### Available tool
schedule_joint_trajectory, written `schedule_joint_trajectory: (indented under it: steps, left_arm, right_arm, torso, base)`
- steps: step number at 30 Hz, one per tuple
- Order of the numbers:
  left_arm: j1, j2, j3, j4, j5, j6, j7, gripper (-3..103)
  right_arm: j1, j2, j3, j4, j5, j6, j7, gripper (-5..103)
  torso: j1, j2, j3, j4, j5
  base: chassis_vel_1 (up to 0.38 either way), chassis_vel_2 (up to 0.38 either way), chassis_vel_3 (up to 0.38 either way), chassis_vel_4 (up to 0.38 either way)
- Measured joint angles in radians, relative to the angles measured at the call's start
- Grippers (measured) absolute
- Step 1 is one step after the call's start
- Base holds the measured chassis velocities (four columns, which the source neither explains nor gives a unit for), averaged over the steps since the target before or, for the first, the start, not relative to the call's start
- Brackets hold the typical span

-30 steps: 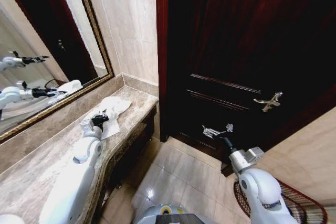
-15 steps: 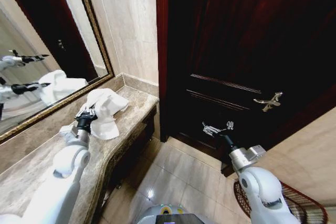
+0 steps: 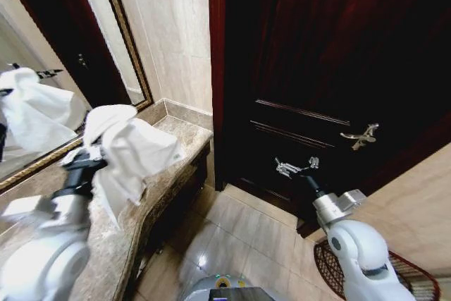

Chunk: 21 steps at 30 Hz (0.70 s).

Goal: Discard the used towel into the hamper.

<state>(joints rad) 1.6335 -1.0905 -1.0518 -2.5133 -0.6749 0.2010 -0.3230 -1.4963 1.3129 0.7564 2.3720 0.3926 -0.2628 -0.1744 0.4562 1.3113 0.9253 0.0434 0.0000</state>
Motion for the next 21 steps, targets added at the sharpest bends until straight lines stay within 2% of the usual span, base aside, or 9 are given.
schedule_joint_trajectory:
  steps: [4, 8, 11, 13, 16, 21]
  left_arm:
    - [-0.010, 0.052, -0.007, 0.001, -0.045, 0.001, -0.012, 7]
    - [-0.064, 0.097, 0.050, 0.005, -0.041, 0.021, -0.003, 7]
    - [-0.082, 0.090, 0.083, 0.006, -0.007, 0.029, 0.014, 7]
    - [-0.079, 0.054, 0.119, 0.008, 0.046, 0.035, 0.046, 7]
    - [-0.074, 0.023, 0.141, 0.009, 0.075, 0.045, 0.075, 7]
    - [-0.068, 0.008, 0.141, 0.011, 0.084, 0.063, 0.078, 7]
  right_arm:
    - [-0.018, 0.015, 0.002, 0.033, 0.003, -0.014, 0.010, 100]
    - [-0.027, 0.011, 0.008, 0.068, -0.010, -0.034, 0.017, 100]
    - [-0.025, -0.014, 0.016, 0.083, 0.022, -0.060, 0.023, 100]
    - [-0.011, -0.035, 0.021, 0.081, 0.066, -0.071, 0.027, 100]
    - [-0.003, -0.025, 0.022, 0.069, 0.064, -0.050, 0.018, 100]
    - [-0.004, -0.003, 0.020, 0.081, 0.051, -0.048, 0.007, 100]
  torso:
    - [0.000, 0.000, 0.000, -0.0005, 0.0001]
    - [0.000, 0.000, 0.000, -0.0008, 0.0001]
    - [0.000, 0.000, 0.000, -0.0009, 0.0000]
    - [0.000, 0.000, 0.000, -0.0006, 0.0000]
    - [0.000, 0.000, 0.000, -0.0002, 0.0000]
    - [0.000, 0.000, 0.000, -0.0005, 0.0001]
  base:
    - [0.000, 0.000, 0.000, 0.000]
    - [0.000, 0.000, 0.000, 0.000]
    - [0.000, 0.000, 0.000, 0.000]
    - [0.000, 0.000, 0.000, 0.000]
    - [0.000, 0.000, 0.000, 0.000]
    - [0.000, 0.000, 0.000, 0.000]
